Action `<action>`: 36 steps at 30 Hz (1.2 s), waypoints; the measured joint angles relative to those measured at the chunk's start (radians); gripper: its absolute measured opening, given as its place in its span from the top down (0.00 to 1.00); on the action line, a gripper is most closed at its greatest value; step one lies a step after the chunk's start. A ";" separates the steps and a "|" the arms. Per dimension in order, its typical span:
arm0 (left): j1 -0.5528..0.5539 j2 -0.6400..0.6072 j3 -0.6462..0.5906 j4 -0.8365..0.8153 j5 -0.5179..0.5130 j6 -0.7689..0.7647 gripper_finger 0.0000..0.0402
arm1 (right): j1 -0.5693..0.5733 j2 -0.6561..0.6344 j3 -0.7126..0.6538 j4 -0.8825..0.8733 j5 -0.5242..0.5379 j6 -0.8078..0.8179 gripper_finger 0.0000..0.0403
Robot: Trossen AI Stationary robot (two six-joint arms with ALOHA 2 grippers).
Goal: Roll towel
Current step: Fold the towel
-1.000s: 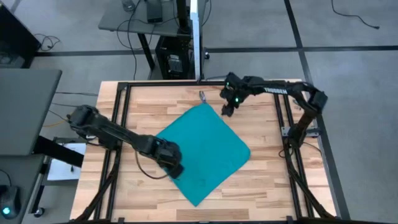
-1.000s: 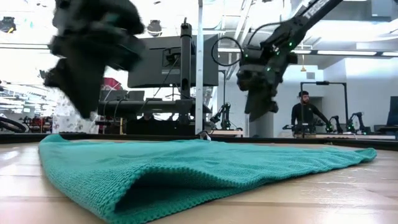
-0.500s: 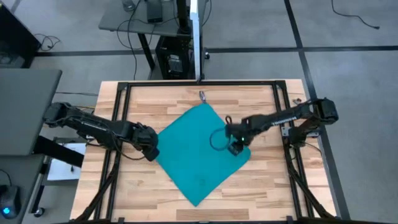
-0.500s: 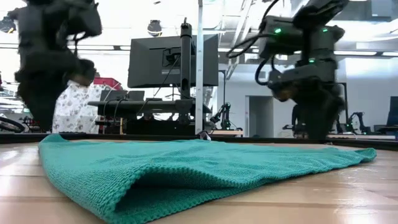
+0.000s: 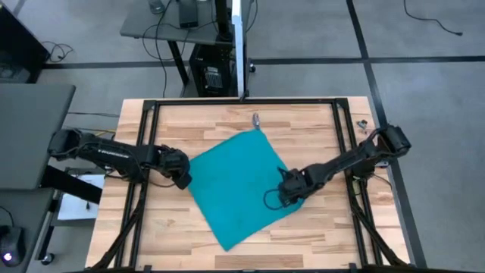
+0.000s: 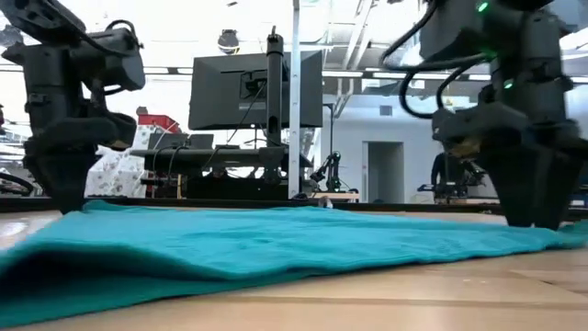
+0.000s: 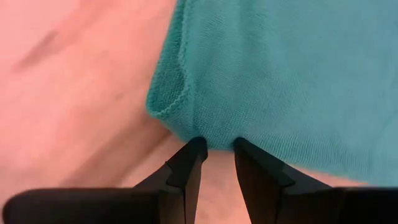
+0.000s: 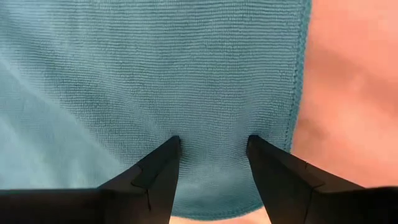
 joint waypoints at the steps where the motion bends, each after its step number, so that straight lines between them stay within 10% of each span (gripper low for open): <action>1: 0.025 0.000 0.002 0.005 0.000 0.034 0.79 | 0.018 0.001 0.005 0.019 -0.003 0.029 0.54; 16: 0.380 -0.023 0.100 0.039 0.184 0.268 0.79 | 0.029 -0.038 0.062 0.213 -0.003 -0.128 0.54; 26: 0.108 -0.083 0.200 0.277 0.245 -0.065 0.79 | -0.397 -0.107 0.120 0.137 0.047 -0.665 0.54; 36: -0.262 0.190 0.200 0.298 0.018 -0.433 0.79 | -0.742 0.128 0.120 0.310 -0.114 -1.067 0.54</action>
